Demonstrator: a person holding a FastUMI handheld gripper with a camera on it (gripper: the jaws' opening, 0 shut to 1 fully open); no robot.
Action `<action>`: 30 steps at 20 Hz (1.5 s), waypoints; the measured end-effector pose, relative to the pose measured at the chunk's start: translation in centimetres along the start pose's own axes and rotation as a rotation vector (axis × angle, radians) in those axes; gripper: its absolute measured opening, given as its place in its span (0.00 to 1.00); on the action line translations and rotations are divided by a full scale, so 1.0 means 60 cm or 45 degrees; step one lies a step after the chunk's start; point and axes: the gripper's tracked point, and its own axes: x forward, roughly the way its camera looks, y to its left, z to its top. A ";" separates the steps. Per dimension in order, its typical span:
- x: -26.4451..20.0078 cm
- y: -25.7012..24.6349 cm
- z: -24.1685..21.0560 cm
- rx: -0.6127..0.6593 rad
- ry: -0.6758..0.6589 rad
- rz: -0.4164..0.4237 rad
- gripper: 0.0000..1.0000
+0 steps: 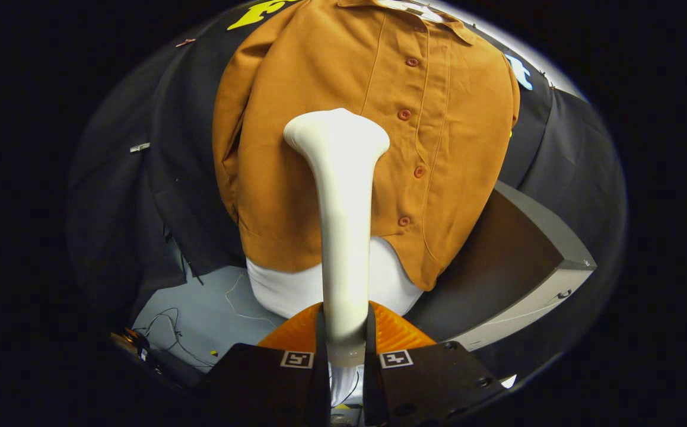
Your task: Iron the clothes twice with a garment steamer, once on the left side and once on the right side.
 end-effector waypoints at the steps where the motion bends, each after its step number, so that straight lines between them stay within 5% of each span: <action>1: -0.006 -0.001 -0.006 0.004 -0.001 0.004 0.25; 8: -0.088 -0.023 0.004 0.080 -0.094 0.047 0.25; 19: -0.259 -0.156 0.184 0.158 -0.441 0.070 0.25; 30: -0.357 -0.286 0.276 0.240 -0.604 0.039 0.25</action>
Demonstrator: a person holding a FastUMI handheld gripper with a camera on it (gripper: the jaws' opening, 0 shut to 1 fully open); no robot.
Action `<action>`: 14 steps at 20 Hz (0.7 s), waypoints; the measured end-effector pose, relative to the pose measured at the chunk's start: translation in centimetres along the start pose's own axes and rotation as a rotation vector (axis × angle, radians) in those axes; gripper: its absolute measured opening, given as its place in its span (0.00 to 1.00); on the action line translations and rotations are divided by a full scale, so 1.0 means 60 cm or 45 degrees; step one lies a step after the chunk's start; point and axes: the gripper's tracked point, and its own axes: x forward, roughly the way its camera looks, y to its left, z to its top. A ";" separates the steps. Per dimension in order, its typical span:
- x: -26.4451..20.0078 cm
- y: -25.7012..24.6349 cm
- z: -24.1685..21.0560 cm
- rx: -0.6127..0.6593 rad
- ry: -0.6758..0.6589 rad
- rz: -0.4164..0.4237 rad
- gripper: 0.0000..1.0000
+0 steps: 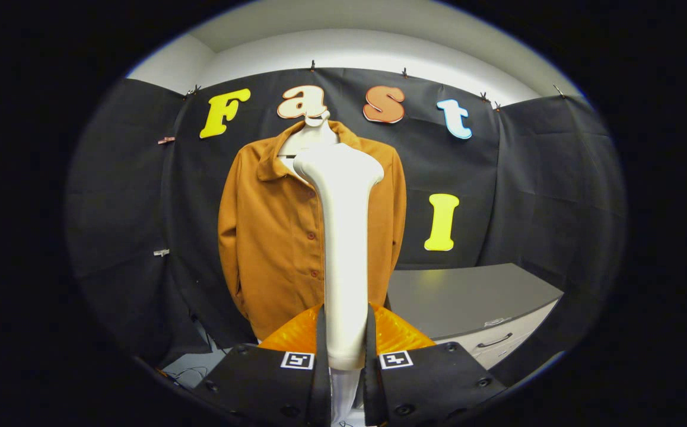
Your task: Iron the clothes twice with a garment steamer, once on the left side and once on the right side.
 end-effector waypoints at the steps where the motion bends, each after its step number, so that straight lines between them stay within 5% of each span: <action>1: 0.007 -0.022 0.004 0.003 -0.015 -0.005 0.25; 14: -0.024 -0.116 0.115 0.049 -0.136 -0.062 0.25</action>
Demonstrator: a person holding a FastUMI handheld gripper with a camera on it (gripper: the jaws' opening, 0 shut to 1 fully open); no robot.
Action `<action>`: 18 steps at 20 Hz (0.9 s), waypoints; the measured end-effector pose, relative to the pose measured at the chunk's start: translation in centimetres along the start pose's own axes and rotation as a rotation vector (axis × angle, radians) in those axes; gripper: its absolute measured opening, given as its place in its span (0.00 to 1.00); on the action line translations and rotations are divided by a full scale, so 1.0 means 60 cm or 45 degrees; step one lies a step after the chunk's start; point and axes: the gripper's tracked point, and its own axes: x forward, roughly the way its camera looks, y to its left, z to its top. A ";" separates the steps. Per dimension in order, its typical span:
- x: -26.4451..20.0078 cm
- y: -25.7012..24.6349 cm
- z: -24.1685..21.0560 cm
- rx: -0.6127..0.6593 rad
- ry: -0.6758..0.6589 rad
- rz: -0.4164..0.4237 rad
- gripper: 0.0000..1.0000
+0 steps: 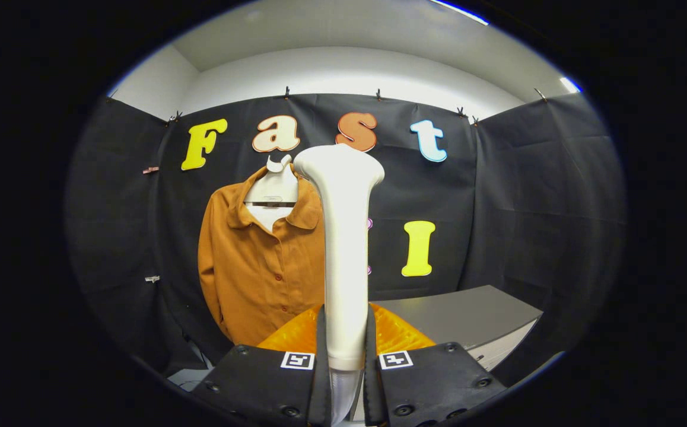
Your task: Iron the clothes twice with a garment steamer, once on the left side and once on the right side.
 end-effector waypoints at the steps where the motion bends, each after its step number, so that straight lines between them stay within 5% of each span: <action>1: -0.003 -0.005 0.007 -0.002 -0.007 0.000 0.25; 18: -0.026 -0.040 0.036 -0.005 -0.030 0.021 0.25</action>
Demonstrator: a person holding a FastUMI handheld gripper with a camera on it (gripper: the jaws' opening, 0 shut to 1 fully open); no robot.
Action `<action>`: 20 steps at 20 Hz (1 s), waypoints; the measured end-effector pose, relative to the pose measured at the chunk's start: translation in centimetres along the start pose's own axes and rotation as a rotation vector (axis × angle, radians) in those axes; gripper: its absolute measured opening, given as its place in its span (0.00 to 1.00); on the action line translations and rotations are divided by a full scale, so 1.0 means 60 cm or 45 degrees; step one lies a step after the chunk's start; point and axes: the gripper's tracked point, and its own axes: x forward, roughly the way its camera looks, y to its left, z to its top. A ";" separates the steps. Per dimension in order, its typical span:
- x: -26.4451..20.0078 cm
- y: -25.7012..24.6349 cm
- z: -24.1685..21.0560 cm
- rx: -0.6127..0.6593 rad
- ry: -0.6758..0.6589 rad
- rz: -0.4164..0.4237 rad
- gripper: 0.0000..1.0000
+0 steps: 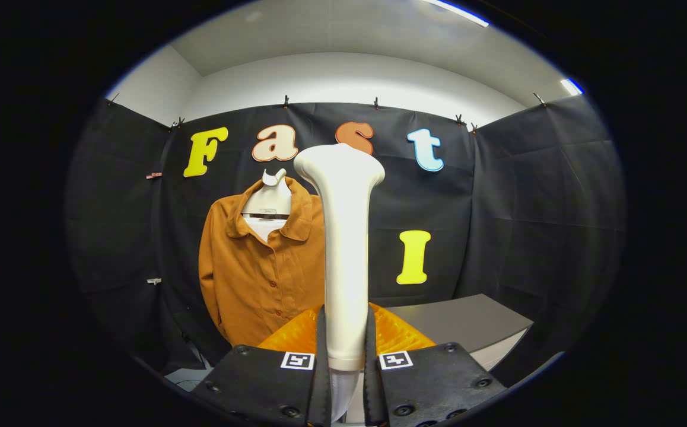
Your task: Iron the clothes twice with a garment steamer, once on the left side and once on the right side.
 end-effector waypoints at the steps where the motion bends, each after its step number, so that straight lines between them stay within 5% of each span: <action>1: 0.001 0.000 0.002 0.003 -0.002 -0.001 0.25; 20: 0.003 0.009 0.009 -0.005 -0.015 -0.024 0.25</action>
